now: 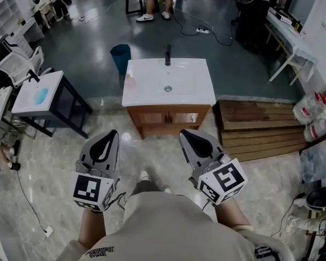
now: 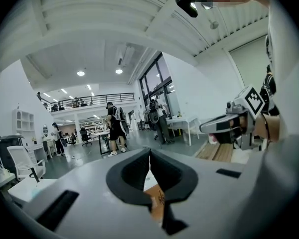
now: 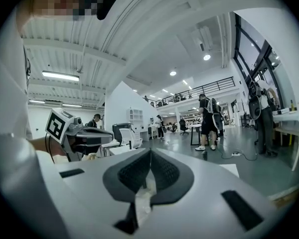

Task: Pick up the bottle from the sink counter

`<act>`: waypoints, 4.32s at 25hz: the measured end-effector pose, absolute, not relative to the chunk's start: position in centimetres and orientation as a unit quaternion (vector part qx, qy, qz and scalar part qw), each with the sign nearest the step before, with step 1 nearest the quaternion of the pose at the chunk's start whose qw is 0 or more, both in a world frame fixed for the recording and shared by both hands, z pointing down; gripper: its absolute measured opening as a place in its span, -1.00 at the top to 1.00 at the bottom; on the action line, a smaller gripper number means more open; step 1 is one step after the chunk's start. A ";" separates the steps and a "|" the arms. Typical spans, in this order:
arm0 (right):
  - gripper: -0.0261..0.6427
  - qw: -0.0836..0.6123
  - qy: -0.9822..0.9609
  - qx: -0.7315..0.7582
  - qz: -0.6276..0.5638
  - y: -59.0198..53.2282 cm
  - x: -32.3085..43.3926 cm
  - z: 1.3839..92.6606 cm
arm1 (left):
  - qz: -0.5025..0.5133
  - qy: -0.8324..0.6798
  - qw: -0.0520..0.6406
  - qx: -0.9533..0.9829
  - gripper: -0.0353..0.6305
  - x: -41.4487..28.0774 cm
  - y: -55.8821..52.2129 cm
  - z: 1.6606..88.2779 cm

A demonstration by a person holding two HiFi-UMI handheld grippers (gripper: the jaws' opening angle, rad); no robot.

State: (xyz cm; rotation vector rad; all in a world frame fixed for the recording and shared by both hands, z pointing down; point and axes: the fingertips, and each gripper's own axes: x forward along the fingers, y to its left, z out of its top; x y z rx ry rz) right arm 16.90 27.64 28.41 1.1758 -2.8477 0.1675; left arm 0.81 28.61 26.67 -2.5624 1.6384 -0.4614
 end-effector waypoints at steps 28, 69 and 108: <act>0.93 0.105 -0.918 0.380 0.040 8.2 5.9 32.9 | -0.132 0.511 0.012 -0.849 0.88 -8.2 8.7 31.4; 0.93 0.106 -0.900 0.419 0.050 -21.7 -2.6 31.8 | -0.136 0.455 -0.003 -0.880 0.87 -15.5 -19.5 33.4; 0.93 0.153 -0.915 0.351 0.127 -25.8 -3.5 43.9 | -0.220 0.448 -0.075 -0.863 -0.06 -12.0 -26.0 50.5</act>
